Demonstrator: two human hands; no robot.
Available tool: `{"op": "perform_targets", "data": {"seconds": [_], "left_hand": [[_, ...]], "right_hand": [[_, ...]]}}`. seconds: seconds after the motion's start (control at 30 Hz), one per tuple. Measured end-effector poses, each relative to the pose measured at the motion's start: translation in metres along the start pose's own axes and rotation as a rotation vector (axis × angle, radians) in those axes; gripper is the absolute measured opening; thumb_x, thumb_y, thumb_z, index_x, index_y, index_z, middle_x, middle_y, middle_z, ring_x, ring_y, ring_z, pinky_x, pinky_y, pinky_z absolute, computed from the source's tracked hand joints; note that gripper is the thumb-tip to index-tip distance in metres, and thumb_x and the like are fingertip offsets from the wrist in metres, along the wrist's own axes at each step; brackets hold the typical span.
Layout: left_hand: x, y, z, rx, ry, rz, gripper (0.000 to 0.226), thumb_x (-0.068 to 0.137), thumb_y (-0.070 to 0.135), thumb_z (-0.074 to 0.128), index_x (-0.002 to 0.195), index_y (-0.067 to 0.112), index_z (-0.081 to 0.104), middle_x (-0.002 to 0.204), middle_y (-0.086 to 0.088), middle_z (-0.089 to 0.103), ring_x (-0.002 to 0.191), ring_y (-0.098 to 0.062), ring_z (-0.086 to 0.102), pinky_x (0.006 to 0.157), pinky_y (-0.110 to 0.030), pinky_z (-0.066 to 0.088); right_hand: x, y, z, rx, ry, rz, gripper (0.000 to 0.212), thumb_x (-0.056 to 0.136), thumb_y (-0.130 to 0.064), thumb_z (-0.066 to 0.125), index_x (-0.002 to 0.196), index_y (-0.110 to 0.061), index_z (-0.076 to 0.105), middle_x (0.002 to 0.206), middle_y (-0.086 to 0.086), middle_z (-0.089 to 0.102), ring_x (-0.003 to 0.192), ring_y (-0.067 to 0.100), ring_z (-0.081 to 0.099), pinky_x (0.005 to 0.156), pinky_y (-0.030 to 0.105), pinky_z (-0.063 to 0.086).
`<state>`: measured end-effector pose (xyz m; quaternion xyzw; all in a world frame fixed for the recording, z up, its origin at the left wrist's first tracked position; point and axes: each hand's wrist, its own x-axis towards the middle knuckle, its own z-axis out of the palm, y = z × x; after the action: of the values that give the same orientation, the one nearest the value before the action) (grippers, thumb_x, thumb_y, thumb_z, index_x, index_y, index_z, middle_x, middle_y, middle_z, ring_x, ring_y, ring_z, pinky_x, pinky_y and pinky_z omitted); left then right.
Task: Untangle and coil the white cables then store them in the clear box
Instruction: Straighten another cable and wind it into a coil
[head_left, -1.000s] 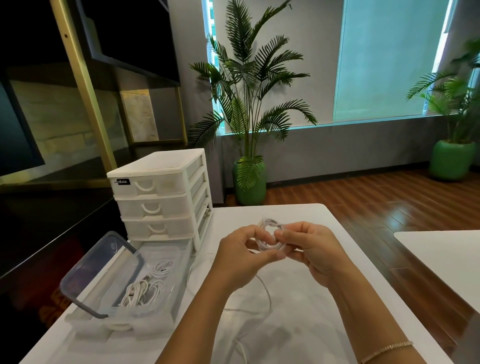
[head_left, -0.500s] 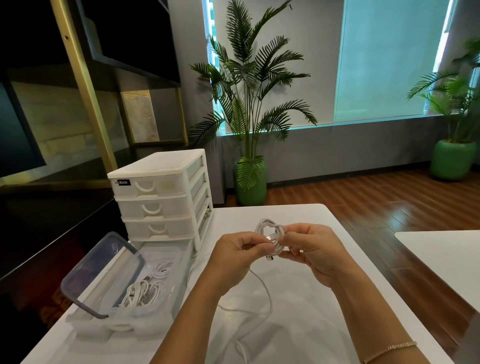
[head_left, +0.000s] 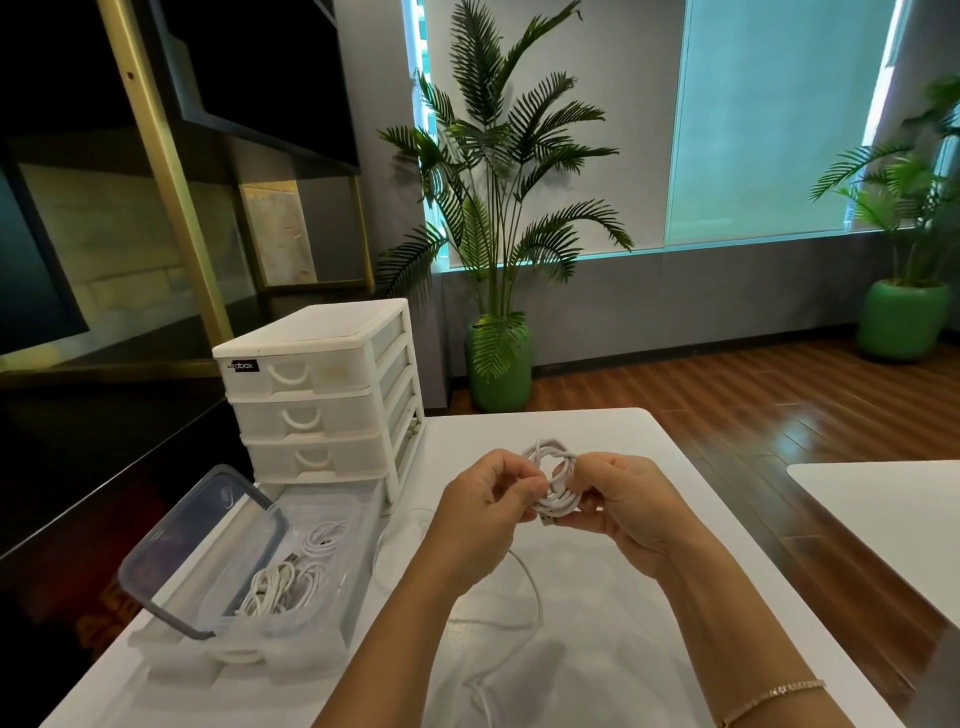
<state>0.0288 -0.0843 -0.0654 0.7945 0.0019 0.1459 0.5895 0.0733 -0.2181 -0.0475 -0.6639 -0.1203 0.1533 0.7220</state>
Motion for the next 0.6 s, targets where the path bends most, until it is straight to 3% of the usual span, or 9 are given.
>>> {"op": "perform_targets", "data": {"seconds": [0.17, 0.33, 0.47, 0.6], "left_hand": [[-0.002, 0.003, 0.000, -0.068, -0.014, -0.033, 0.015, 0.093, 0.012, 0.052, 0.084, 0.021, 0.060, 0.095, 0.000, 0.065, 0.094, -0.019, 0.064, 0.085, -0.026, 0.055], [-0.001, 0.001, -0.002, -0.096, 0.075, -0.038, 0.018, 0.089, 0.008, 0.058, 0.080, 0.023, 0.064, 0.094, -0.005, 0.069, 0.093, -0.023, 0.067, 0.087, -0.037, 0.056], [0.002, -0.004, 0.000, -0.080, 0.167, -0.038, 0.019, 0.086, 0.009, 0.063, 0.076, 0.024, 0.067, 0.089, -0.003, 0.071, 0.089, -0.022, 0.068, 0.082, -0.039, 0.058], [0.003, -0.005, 0.002, 0.011, 0.224, -0.012, 0.018, 0.086, 0.013, 0.065, 0.076, 0.028, 0.067, 0.087, 0.001, 0.070, 0.087, -0.017, 0.068, 0.082, -0.037, 0.058]], "right_hand": [[0.000, 0.001, -0.001, 0.001, -0.047, 0.026, 0.021, 0.087, 0.001, 0.048, 0.078, -0.001, 0.067, 0.091, 0.016, 0.068, 0.089, 0.034, 0.066, 0.075, 0.037, 0.058], [0.000, 0.003, 0.000, -0.015, -0.075, 0.013, 0.020, 0.086, 0.001, 0.051, 0.079, -0.001, 0.069, 0.097, 0.020, 0.068, 0.094, 0.035, 0.065, 0.077, 0.036, 0.058], [0.002, 0.007, 0.003, 0.005, -0.058, -0.053, 0.013, 0.087, -0.002, 0.057, 0.093, -0.004, 0.068, 0.095, 0.019, 0.070, 0.091, 0.032, 0.066, 0.089, 0.038, 0.054], [0.006, 0.011, 0.005, -0.091, 0.052, -0.085, 0.044, 0.083, -0.005, 0.064, 0.122, -0.017, 0.049, 0.098, 0.017, 0.065, 0.088, 0.025, 0.060, 0.096, 0.042, 0.045]]}}
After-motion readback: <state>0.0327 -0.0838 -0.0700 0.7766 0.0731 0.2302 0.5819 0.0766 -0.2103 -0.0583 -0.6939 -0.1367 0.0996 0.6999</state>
